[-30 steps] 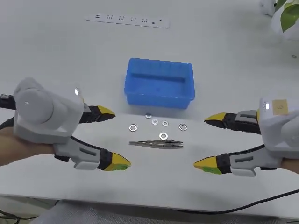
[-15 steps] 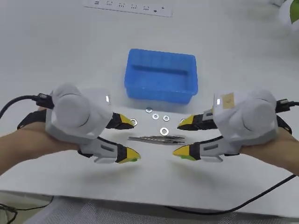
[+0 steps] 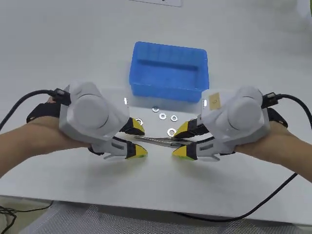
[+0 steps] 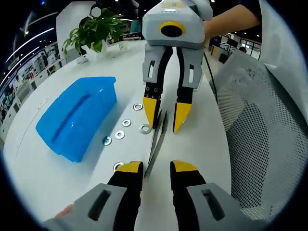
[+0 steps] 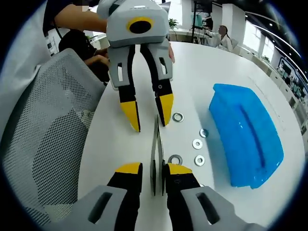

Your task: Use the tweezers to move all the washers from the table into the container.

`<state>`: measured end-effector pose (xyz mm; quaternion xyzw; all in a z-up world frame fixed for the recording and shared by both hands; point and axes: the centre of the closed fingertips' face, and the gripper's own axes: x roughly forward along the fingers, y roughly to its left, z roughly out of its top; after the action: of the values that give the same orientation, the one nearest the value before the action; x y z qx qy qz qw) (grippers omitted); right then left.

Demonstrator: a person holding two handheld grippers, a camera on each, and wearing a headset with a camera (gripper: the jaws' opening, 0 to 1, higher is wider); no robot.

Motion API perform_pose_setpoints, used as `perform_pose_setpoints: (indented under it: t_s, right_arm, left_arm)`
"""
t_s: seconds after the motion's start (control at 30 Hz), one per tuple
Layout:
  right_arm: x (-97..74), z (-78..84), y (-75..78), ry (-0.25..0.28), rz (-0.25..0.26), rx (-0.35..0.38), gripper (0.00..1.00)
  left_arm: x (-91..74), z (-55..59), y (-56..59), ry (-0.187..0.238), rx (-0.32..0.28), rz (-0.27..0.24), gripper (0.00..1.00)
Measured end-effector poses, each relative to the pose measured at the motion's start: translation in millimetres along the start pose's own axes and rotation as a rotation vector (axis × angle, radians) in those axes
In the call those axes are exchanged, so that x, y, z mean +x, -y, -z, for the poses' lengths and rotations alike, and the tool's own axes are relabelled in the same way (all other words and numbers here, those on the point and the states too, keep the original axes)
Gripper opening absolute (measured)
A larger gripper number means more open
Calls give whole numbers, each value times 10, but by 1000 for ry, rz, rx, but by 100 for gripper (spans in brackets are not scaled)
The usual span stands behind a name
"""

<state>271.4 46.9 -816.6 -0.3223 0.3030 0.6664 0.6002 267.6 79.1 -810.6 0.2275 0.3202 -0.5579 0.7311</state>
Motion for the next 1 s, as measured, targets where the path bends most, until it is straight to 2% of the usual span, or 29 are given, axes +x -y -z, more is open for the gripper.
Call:
perform_pose_setpoints:
  t_s: [0.03, 0.07, 0.2, 0.3, 0.4, 0.53, 0.7, 0.77, 0.87, 0.97, 1.0]
  right_arm:
    - [-6, 13, 1, -20, 8, -56, 18]
    - [-6, 19, -9, -29, 5, -76, 17]
    - [0, 14, -64, -32, 1, -89, 16]
    - [4, 5, -66, -32, 10, -95, 15]
    - [22, -23, -72, -38, 7, -114, 13]
    - [39, -50, -79, -64, 1, -133, 11]
    - [29, -27, -56, -76, 3, -132, 8]
    - [30, -27, -64, -89, 2, -168, 7]
    - [23, -24, -64, -76, 6, -173, 6]
    - [9, -15, -68, -57, 24, -182, 5]
    - [-9, -39, -81, -36, 30, -173, 5]
  left_arm:
    - [5, -8, 12, -2, 15, 3, 26]
    - [5, -9, 14, -4, 22, 6, 26]
    - [7, -17, 82, -10, 45, 38, 24]
    - [23, -17, 88, -14, 61, 34, 22]
    - [30, -25, 55, -22, 80, 23, 17]
    - [39, -22, 86, -54, 87, 45, 8]
    - [37, -21, 95, -66, 84, 44, 7]
    - [34, -15, 92, -66, 77, 42, 7]
    - [27, -5, 108, -57, 106, 43, 7]
    - [23, 2, 104, -52, 95, 36, 9]
    - [17, 9, 95, -51, 97, 28, 9]
